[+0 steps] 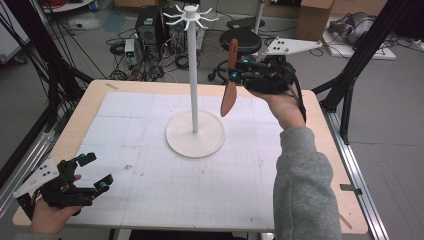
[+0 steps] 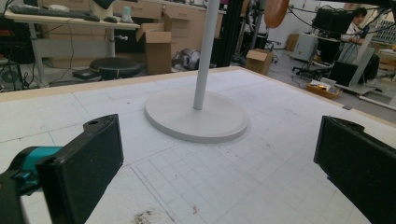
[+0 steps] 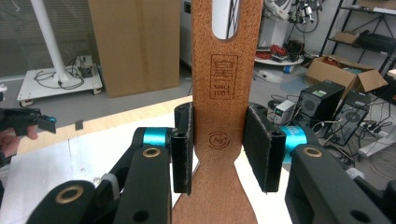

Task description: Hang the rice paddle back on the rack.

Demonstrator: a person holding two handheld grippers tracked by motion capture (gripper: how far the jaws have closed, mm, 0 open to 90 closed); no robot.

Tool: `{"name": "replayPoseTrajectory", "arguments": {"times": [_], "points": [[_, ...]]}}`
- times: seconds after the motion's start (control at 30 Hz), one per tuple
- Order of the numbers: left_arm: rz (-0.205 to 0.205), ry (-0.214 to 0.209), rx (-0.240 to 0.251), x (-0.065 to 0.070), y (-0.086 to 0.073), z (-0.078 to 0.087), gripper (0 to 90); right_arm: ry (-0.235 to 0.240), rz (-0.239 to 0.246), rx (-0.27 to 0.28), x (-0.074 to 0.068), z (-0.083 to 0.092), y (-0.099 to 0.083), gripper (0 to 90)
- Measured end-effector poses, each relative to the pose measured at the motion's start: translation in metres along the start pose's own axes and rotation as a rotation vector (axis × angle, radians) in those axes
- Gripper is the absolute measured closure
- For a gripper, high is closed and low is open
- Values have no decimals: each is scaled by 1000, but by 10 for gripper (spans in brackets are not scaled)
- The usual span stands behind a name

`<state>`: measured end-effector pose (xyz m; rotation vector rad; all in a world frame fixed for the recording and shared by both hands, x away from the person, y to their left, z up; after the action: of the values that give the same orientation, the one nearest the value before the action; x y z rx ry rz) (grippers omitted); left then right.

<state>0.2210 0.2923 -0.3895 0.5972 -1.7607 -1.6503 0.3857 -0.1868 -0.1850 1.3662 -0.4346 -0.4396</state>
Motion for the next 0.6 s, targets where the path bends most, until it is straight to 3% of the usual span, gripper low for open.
{"name": "replayPoseTrajectory", "arguments": {"times": [0.3, 0.6], "points": [[11, 5, -7, -5, -3, -1, 18, -5, -21, 26, 16, -12, 6, 651], [17, 7, -1, -7, -3, 0, 18, 1, -14, 41, 18, -20, 20, 651]]}}
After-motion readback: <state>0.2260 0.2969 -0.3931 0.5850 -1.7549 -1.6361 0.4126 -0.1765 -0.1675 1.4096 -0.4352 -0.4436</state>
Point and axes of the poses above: each handheld gripper's, and its own axes: z roughly backward along the jaws, y roughly out of its top, x roughly to its right, the point moved 1 cm from there along -z, roughly forward along the jaws, and after that the axes turned 6 degrees about x, right-handed, at the moved point
